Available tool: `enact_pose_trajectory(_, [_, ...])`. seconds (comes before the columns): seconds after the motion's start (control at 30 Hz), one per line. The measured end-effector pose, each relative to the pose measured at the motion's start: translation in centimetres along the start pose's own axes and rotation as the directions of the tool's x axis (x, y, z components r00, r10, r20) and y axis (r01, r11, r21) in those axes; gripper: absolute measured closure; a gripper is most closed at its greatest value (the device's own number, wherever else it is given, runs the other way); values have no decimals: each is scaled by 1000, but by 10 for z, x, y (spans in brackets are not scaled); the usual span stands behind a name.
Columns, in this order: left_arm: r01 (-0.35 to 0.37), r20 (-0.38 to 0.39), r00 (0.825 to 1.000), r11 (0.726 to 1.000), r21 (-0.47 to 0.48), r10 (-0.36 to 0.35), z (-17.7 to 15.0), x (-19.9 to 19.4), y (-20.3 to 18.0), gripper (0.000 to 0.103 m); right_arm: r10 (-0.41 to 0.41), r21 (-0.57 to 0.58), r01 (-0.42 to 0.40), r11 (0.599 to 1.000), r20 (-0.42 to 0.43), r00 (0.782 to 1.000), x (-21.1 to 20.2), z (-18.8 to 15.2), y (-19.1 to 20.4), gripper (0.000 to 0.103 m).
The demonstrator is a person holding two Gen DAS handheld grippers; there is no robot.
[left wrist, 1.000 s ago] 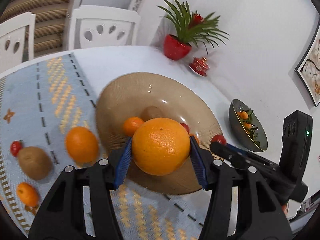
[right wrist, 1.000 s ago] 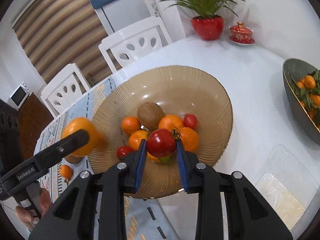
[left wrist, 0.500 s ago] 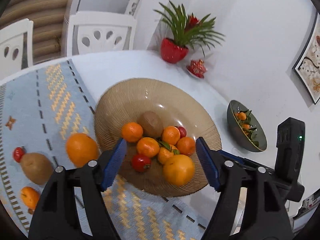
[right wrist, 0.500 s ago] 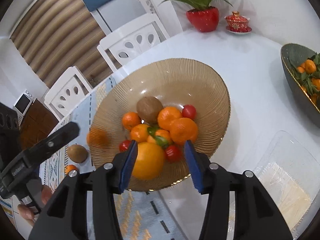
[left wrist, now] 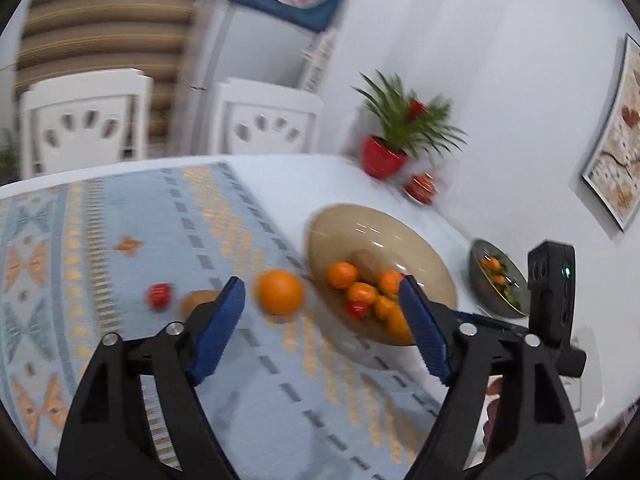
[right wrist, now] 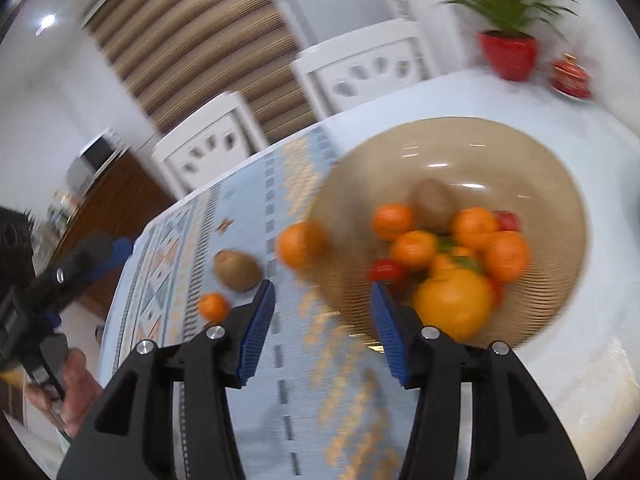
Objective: Organize fruits
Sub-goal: 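Move both open tools back toward the tangerine and kiwi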
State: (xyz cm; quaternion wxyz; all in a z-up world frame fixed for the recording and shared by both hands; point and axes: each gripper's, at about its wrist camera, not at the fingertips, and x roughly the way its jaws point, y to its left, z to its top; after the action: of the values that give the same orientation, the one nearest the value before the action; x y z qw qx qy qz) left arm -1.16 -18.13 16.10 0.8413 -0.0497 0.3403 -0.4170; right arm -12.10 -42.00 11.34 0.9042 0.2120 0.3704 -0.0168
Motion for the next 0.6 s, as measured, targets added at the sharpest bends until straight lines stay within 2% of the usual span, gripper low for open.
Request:
enact_pose_trajectory(0.1, [-106, 33, 994, 994, -31, 107, -11, -24, 28, 24, 18, -56, -19, 998, -17, 1000, 16, -9, 26, 45])
enact_pose_trajectory(0.3, [-220, 3, 975, 970, -99, 221, -44, -30, 77, 23, 12, -185, -19, 983, -36, 999, 62, -37, 72, 45])
enact_pose_trajectory(0.37, [-251, -14, 968, 962, -105, 251, -55, -24, 90, 23, -16, -227, 10, 974, -24, 1000, 74, -47, 81, 45])
enact_pose_trajectory(0.47, [-258, -36, 966, 958, -121, 256, -70, -12, 102, 23, -43, -258, 39, 965, -8, 999, 86, -59, 86, 44])
enact_pose_trajectory(0.6, [-281, -58, 960, 951, -129, 275, -87, 1, 112, 23, -50, -238, 49, 970, 3, 999, 94, -64, 81, 42])
